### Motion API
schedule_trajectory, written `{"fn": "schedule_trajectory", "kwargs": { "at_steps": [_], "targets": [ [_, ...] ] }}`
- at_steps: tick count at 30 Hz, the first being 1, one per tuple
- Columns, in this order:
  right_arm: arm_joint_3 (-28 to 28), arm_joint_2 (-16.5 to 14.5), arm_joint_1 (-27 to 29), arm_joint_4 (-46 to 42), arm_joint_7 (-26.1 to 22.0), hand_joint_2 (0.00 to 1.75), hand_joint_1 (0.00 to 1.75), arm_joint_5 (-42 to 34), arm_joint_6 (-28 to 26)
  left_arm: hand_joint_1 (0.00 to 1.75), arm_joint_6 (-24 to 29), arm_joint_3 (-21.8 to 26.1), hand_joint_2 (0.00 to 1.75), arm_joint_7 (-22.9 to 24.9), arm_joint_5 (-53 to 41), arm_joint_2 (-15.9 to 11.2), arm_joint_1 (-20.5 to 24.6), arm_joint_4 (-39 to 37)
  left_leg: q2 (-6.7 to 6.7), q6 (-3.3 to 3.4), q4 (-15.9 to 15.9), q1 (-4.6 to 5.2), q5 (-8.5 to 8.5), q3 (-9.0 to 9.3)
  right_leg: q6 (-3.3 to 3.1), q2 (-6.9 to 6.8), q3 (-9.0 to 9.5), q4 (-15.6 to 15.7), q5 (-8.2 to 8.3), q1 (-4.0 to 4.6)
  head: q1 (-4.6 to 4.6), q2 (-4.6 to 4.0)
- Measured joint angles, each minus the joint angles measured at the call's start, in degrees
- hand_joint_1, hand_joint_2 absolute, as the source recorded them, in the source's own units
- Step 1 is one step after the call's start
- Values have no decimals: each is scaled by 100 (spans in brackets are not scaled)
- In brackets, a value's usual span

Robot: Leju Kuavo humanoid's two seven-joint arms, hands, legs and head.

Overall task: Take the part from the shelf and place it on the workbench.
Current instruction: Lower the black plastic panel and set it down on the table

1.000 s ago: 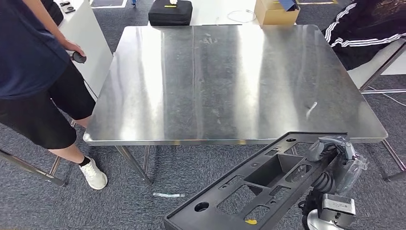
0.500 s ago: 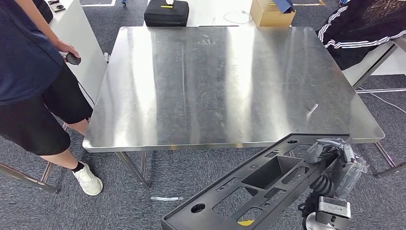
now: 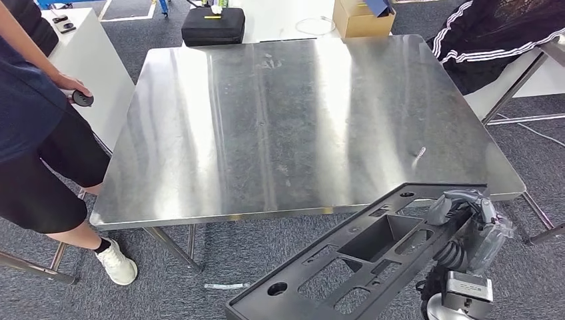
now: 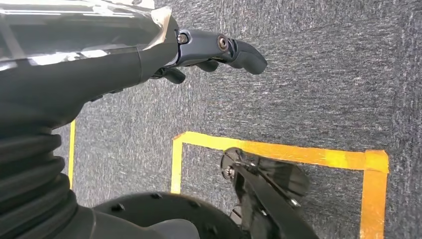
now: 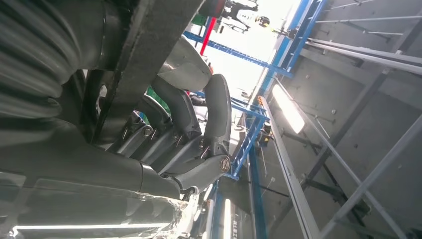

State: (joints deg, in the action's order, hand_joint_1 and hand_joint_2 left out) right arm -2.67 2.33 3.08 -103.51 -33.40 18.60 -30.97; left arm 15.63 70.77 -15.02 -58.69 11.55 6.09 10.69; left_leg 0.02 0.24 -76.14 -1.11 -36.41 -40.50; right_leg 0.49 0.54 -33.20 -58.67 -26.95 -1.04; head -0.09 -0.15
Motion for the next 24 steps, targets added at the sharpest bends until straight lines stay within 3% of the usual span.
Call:
{"fn": "schedule_trajectory", "kwargs": {
  "at_steps": [1, 2, 4, 5, 9, 11, 13, 15, 16, 17, 19, 20, 21, 24],
  "targets": [
    [0, -3, 0, 0, 0, 175, 175, 0, 0, 0, 0, 0, 175, 0, 0, -2, -4, 0, -1, 14, 89, 1, 168, -34, -4, 18, 39, 0, -28, 10, -1, 0],
    [0, -5, 0, 0, 0, 175, 175, 0, 0, 0, 0, 0, 175, 0, 0, -4, -6, 0, -7, 40, 387, 2, 425, 40, 1, 37, 84, -1, -60, 17, 0, 0],
    [-1, -12, -2, -1, 0, 175, 175, 0, 0, 0, 0, 0, 175, 0, -2, -13, -5, 0, -35, 117, 1148, 25, 880, 308, 41, 69, 148, -5, -127, 38, 4, 0],
    [-1, -14, -1, -1, 1, 175, 175, 0, 0, 0, 0, 0, 175, 0, -3, -17, -1, 0, -45, 145, 1409, 42, 971, 418, 68, 80, 152, -9, -151, 44, 2, 0],
    [-2, -14, 10, -24, 17, 175, 175, 11, 11, 0, 0, 0, 175, -1, -5, -23, 0, 0, -46, 205, 1682, 81, 944, 576, 188, 79, 147, 16, -197, 51, -4, 0],
    [-3, -6, -8, -50, 27, 175, 175, 15, 22, 0, -2, 0, 175, -5, -4, -21, 5, 0, -29, 252, 1810, 46, 954, 707, 211, 45, 26, -256, -318, 66, 7, 0],
    [-4, 5, -17, -54, 37, 175, 175, 15, 29, 0, -8, -1, 175, -10, -5, -14, 12, 0, -11, 287, 1859, 33, 925, 793, 209, 23, -378, -962, -526, 46, 21, 0],
    [-4, 15, 5, -51, 44, 175, 175, 14, 33, 0, -14, -1, 175, -13, -5, -5, 7, 0, -7, 288, 1863, 24, 870, 847, 265, 17, -770, -1507, -596, 6, 25, 0],
    [-4, 20, 15, -50, 44, 175, 175, 9, 36, 0, -18, 0, 175, -18, -4, -4, 2, 0, -10, 272, 1862, 10, 839, 878, 331, 11, -826, -1477, -497, -20, 23, 0],
    [-4, 25, 19, -49, 42, 175, 175, 1, 38, 0, -25, 0, 175, -23, -5, -3, -3, 0, -16, 245, 1859, -12, 804, 919, 415, 0, -758, -1213, -306, -48, 27, 0],
    [-5, 31, 25, -45, 36, 175, 175, -21, 44, 0, -47, 0, 175, -35, -10, -9, -5, 1, -29, 162, 1849, -39, 712, 999, 571, -48, -429, -406, 109, -92, 49, 0],
    [-7, 32, 31, -44, 34, 175, 175, -29, 46, 0, -57, -1, 175, -40, -15, -13, -2, 1, -33, 117, 1840, -37, 668, 1023, 578, -62, -289, -121, 215, -94, 65, 0],
    [-7, 32, 44, -42, 36, 175, 175, -32, 50, 0, -64, -1, 175, -47, -19, -15, 0, 2, -33, 81, 1841, -26, 636, 1041, 546, -67, -210, 23, 238, -88, 67, 0],
    [-4, 35, 82, -42, 46, 175, 175, 14, 69, 0, -68, -2, 175, -64, -24, -14, 5, 2, -20, 16, 1883, -33, 577, 1098, 353, -30, -151, 43, 143, -73, 46, 0]
  ]
}}
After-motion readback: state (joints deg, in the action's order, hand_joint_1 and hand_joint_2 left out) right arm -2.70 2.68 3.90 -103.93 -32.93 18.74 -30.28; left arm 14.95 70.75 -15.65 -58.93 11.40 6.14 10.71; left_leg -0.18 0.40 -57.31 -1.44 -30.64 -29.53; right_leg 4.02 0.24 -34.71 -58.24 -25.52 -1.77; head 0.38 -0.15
